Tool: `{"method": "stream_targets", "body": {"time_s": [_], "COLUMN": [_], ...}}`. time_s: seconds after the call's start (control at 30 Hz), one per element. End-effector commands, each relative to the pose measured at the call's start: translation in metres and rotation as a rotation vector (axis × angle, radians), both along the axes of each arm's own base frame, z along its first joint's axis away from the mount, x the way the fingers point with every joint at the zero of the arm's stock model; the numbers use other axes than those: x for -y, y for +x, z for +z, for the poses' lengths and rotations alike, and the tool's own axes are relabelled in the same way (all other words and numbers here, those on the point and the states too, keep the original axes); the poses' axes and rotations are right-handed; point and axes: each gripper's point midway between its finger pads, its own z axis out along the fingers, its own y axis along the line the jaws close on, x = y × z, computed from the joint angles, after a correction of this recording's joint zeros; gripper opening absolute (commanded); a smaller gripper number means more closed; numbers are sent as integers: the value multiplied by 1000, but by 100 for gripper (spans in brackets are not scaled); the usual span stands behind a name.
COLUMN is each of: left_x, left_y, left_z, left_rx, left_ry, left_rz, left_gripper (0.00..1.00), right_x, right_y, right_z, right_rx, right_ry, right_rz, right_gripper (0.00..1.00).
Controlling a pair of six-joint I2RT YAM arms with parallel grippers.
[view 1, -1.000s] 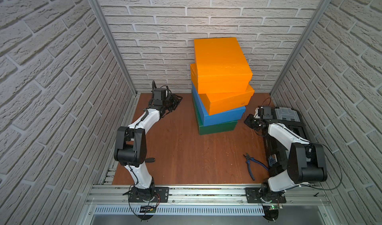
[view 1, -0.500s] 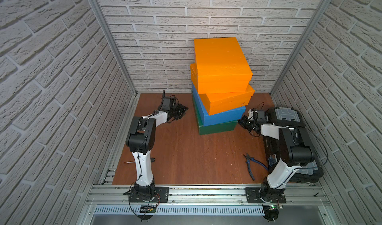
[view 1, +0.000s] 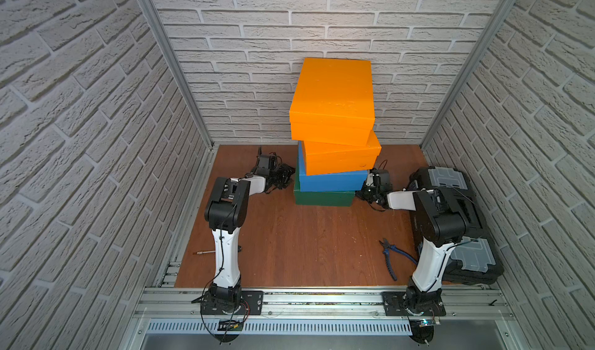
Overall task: Stack the shoeboxes
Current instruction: Adjust the shoeboxes at the center of the board.
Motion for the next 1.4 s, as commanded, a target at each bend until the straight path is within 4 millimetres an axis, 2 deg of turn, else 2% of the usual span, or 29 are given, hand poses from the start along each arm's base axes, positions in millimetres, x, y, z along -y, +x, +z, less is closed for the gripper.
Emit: {"method": "stream_targets", "body": {"time_s": [0.0, 0.33, 0.43, 0.6, 0.73, 0.87, 0.97, 1.1, 1.3, 1.37], "left_x": [15, 2, -4, -7, -24, -58, -70, -69, -62, -58], "left_y": [-7, -46, -56, -69, -67, -51, -33, -10, 20, 26], "left_z": [10, 11, 11, 21, 27, 35, 44, 47, 33, 29], "left_rx": [41, 53, 59, 84, 95, 112, 134, 146, 131, 126], "left_ry": [-61, -52, -50, -52, -34, -30, -15, -2, -47, -59], "left_rz": [-37, -28, -22, -29, -18, 48, 68, 58, 65, 62], "left_gripper": [58, 57, 56, 55, 55, 55, 54, 54, 54, 54], "right_x": [-29, -83, -93, -97, -77, -48, -25, -10, -12, -15], "right_y": [8, -22, -33, -48, -52, -37, -17, 12, 52, 62], "right_z": [18, 28, 32, 38, 40, 43, 47, 50, 53, 43], "right_rx": [64, 68, 71, 69, 61, 40, 45, 54, 83, 72], "right_ry": [40, 31, 29, 29, -41, -95, -82, -87, -97, -88], "right_rz": [49, 177, 199, 206, 162, 103, 38, -6, -15, -16], "right_gripper": [3, 3, 3, 3, 3, 3, 3, 3, 3, 3]}}
